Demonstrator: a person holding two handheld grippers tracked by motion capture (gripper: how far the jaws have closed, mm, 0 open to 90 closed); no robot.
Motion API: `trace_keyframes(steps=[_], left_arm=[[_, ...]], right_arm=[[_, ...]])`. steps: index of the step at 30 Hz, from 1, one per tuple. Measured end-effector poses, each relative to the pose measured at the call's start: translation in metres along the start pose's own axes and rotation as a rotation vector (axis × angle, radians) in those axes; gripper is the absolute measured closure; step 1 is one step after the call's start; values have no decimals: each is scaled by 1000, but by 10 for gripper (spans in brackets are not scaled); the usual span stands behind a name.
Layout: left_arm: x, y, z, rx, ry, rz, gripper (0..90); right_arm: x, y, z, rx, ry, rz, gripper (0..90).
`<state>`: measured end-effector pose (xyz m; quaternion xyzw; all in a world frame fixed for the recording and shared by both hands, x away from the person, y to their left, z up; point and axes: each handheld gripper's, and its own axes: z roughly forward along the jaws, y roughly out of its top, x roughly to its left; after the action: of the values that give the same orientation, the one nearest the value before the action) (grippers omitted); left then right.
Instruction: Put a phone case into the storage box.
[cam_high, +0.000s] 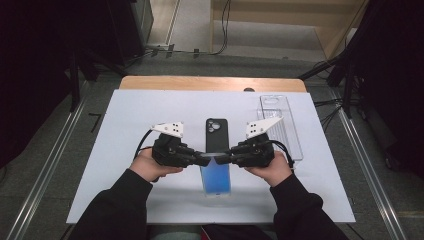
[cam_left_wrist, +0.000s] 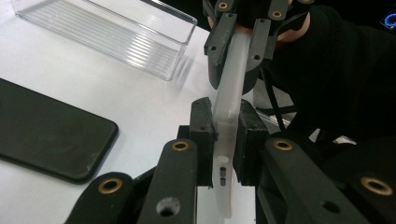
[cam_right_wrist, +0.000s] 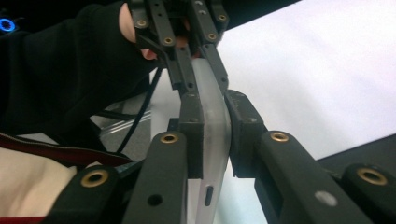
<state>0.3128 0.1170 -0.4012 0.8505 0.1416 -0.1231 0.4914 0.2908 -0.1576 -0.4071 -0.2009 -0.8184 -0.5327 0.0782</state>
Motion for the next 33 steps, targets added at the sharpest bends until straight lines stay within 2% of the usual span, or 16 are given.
trace_keyframes(steps=[2,4,7,9,15,17,19,22,25,28,30,33], left_arm=[[1,-1,0,-3,-9,-14,810],[3,-2,-1,-1,1,-31,809],[4,-2,-4,-5,12,-49,809],[4,-1,-6,-12,26,-69,808],[8,0,-9,2,74,-132,807],[7,1,-10,-6,97,-145,807],[6,2,-12,-24,122,-148,807],[4,4,-14,-42,155,-157,807],[2,5,-15,-48,182,-169,806],[1,6,-15,-57,199,-185,807],[2,6,-16,-54,214,-202,807],[2,7,-17,-52,242,-218,806]], right_arm=[[0,0,-2,-11,5,9,687],[0,1,-5,-25,0,20,628],[1,1,-10,-45,-23,24,530],[2,1,-11,-42,-55,30,448],[7,-1,-13,-19,-101,10,253],[10,-2,-13,5,-136,-5,237],[12,-4,-11,28,-173,-18,175],[12,-8,-9,35,-181,9,131],[10,-14,-6,-6,-185,32,15],[8,-17,-4,17,-241,48,0],[6,-18,-3,32,-243,71,0],[7,-19,-1,39,-264,63,0]])
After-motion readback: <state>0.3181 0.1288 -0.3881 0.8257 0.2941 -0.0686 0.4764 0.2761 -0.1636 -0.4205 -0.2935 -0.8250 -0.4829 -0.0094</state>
